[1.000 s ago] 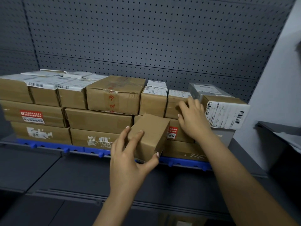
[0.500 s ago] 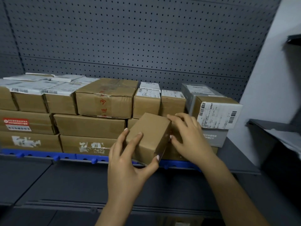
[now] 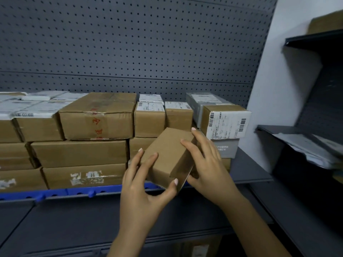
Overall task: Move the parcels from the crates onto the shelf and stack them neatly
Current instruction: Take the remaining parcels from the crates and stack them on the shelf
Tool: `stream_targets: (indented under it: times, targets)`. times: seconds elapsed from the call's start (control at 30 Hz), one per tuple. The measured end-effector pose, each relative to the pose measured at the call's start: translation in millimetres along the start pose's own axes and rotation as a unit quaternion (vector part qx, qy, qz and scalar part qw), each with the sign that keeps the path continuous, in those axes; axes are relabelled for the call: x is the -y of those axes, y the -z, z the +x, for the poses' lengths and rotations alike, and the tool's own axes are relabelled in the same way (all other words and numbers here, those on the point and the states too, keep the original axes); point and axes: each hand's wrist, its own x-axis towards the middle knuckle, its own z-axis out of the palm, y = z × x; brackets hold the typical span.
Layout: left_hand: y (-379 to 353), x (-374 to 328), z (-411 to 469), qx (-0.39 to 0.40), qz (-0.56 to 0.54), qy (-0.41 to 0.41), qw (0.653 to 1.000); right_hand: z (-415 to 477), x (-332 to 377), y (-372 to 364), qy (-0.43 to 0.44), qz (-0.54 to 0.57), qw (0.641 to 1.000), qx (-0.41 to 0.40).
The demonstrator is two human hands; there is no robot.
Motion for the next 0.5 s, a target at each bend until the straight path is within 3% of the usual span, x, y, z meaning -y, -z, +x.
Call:
stream_targets:
  times: [0.2,0.37,0.5]
  targets:
    - [3.3,1.7,12.0,0.068,-0.015,-0.042,0.997,-5.0,-2.2,12.0,-0.015,0.002,1.000,-0.011]
    - [1.9,-0.6,11.8,0.085,-0.125,0.021,0.988,-14.6,-1.8,15.8,-0.089,0.109,0.990,-0.020]
    - [-6.6,9.6,11.7,0.116,-0.135,0.032,0.984,-19.9,-2.4,12.8,-0.112,0.140,0.983,-0.030]
